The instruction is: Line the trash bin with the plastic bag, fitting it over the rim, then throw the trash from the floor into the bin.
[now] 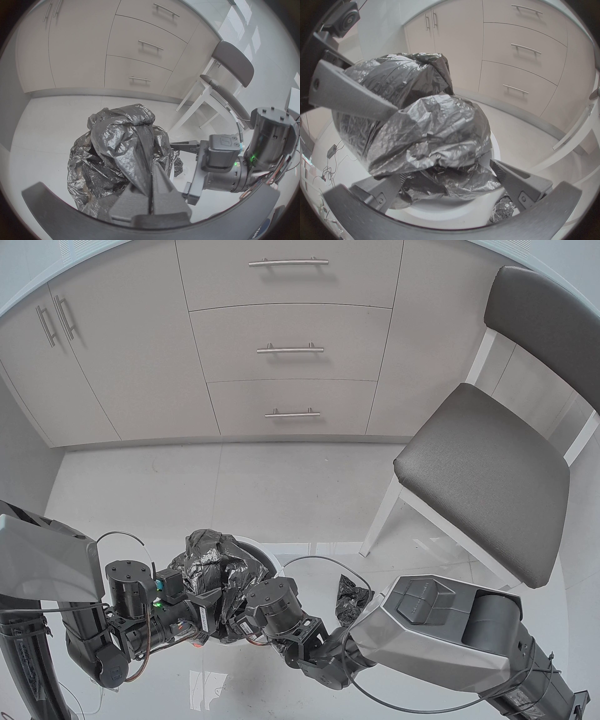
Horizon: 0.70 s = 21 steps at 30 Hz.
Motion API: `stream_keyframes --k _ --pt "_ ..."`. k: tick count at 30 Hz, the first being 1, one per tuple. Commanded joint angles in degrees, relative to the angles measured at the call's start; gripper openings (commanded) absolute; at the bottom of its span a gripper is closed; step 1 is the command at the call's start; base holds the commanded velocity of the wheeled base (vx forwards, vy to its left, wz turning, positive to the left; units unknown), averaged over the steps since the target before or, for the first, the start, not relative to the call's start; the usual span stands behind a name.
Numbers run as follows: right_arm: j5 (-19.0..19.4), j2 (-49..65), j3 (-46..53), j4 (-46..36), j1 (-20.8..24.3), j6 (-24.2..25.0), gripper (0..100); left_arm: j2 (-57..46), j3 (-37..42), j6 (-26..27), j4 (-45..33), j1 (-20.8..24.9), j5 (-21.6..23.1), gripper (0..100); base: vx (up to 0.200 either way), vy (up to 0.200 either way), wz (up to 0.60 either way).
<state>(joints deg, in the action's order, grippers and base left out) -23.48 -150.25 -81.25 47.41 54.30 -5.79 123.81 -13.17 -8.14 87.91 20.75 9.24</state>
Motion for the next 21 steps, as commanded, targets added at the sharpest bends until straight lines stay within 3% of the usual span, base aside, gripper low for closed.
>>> stream_keyframes --k 1,11,21 --pt "-0.1 5.2 5.9 1.5 -0.2 0.0 100 0.2 0.0 0.0 0.1 0.0 0.0 0 0.000 0.000 0.00" --pt "-0.1 9.3 12.3 5.0 -1.2 -0.3 100 0.1 0.0 0.0 0.1 0.0 0.0 0 0.000 0.000 0.00" --pt "-0.1 9.8 10.5 5.1 -4.2 -0.2 100 0.3 0.0 0.0 0.1 0.0 0.0 0 0.000 0.000 0.00"
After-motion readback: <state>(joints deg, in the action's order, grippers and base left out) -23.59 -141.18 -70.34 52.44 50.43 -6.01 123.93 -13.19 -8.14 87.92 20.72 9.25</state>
